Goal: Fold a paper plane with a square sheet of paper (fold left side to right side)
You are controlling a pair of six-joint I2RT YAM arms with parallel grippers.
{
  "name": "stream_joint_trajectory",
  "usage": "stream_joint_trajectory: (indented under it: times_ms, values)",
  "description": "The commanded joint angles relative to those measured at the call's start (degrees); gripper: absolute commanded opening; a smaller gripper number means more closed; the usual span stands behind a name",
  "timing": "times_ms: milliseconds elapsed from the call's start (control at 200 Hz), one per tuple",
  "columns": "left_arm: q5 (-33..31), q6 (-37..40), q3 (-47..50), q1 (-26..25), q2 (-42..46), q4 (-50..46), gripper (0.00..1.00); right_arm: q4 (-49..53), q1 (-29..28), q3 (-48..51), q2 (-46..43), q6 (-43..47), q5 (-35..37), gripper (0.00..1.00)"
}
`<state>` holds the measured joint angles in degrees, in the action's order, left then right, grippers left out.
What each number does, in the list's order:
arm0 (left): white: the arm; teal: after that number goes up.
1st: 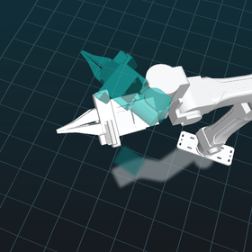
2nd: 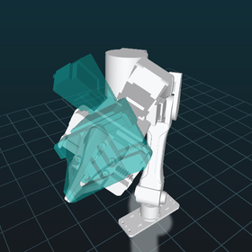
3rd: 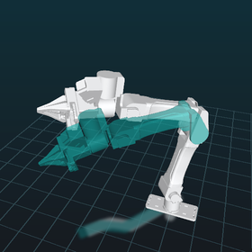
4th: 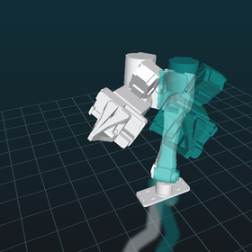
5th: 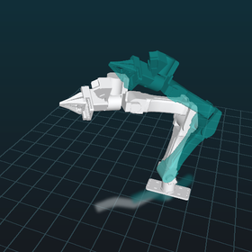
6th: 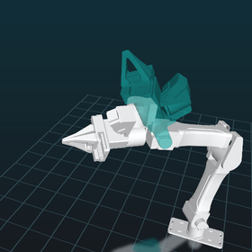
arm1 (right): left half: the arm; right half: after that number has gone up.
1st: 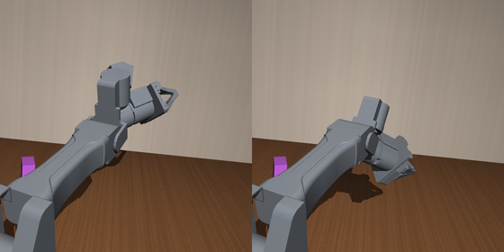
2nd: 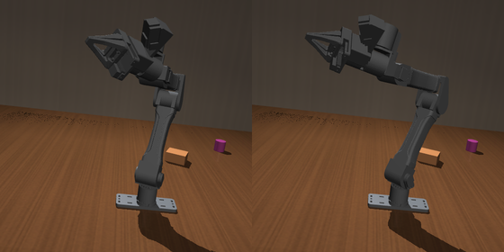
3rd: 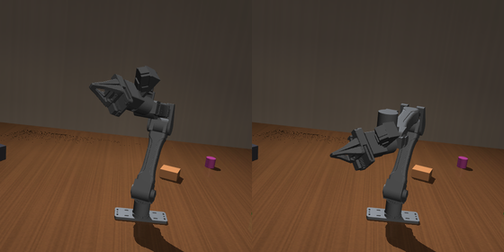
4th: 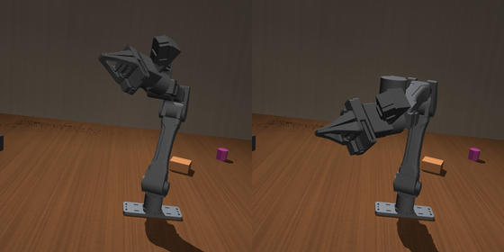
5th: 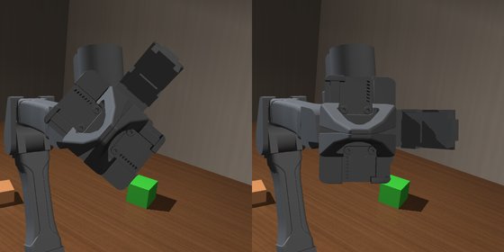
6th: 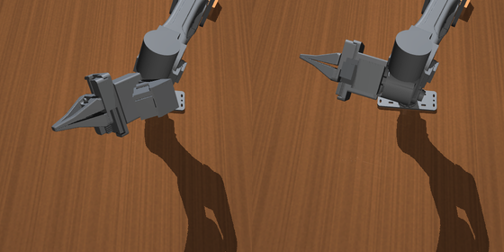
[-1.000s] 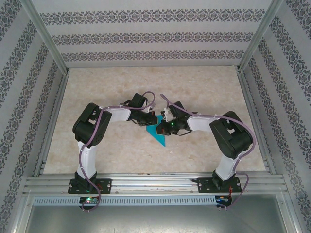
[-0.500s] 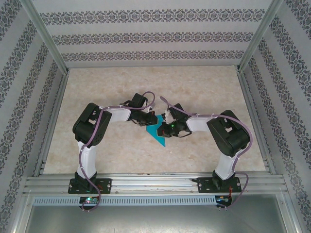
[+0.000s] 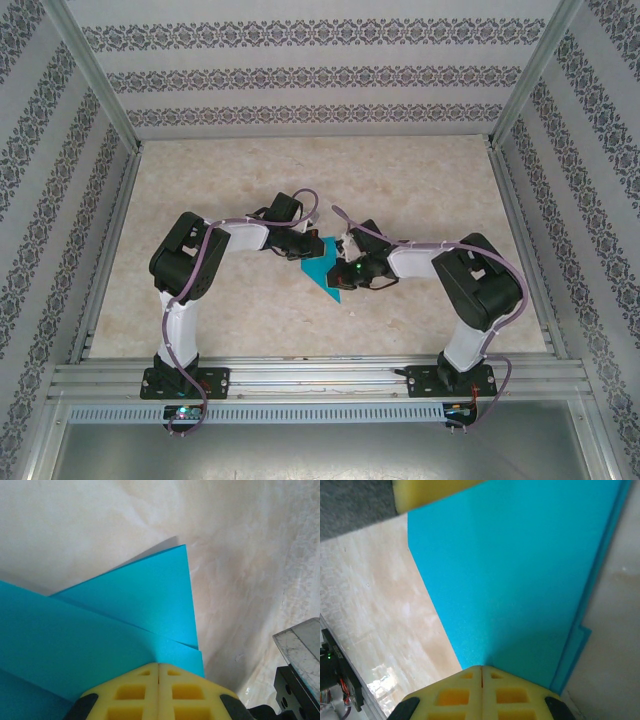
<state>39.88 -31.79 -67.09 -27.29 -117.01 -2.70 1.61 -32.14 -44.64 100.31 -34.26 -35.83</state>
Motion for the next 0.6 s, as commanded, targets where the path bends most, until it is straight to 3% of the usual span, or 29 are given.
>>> stream_joint_trajectory:
  times_ms: [0, 595]
  values:
    - [-5.6, 0.1, 2.4, 1.3, -2.7, -2.4, 0.00, 5.3, -1.0, 2.2, -1.3, 0.0, -0.4, 0.00]
    - [-5.4, 0.2, 2.5, 1.5, -2.7, -2.3, 0.00, 7.3, -1.6, 8.0, -4.3, -0.5, -0.7, 0.00]
